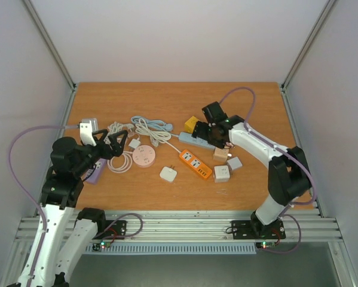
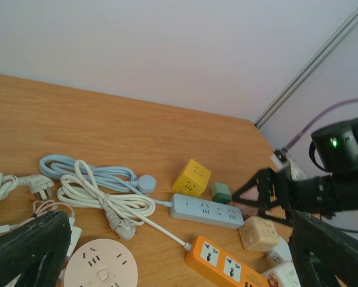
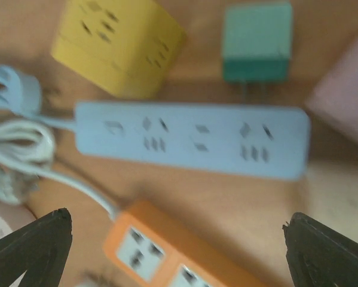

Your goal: Insert the plug

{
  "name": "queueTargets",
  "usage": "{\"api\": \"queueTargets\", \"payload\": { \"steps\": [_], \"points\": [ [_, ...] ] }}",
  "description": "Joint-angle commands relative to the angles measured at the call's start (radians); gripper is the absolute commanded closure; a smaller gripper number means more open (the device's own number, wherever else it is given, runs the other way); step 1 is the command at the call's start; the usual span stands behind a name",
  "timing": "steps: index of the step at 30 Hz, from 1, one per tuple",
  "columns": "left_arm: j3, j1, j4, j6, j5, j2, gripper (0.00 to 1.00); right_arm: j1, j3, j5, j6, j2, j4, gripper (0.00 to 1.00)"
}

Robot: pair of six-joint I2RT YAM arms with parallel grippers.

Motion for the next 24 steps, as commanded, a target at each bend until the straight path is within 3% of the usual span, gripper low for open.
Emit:
{"api": "queueTargets", "payload": {
  "steps": [1,8,22,24],
  "points": [
    [-0.014,0.005,0.072,0.028,-0.019,0.015,0.01,0.049,0.161,0.210,0.074,0.110,0.036,0.02],
    [-0.025,0.006,0.069,0.030,-0.042,0.031,0.01,0.060,0.387,0.327,0.171,0.349,-0.066,0.01],
    [-0.021,0.005,0.049,0.034,-0.057,0.070,0.01,0.072,0.740,0.336,0.163,0.647,-0.228,0.02],
    [-0.018,0.005,0.046,0.033,-0.053,0.074,0.00,0.072,0.746,0.317,0.162,0.650,-0.226,0.14]
  ]
}}
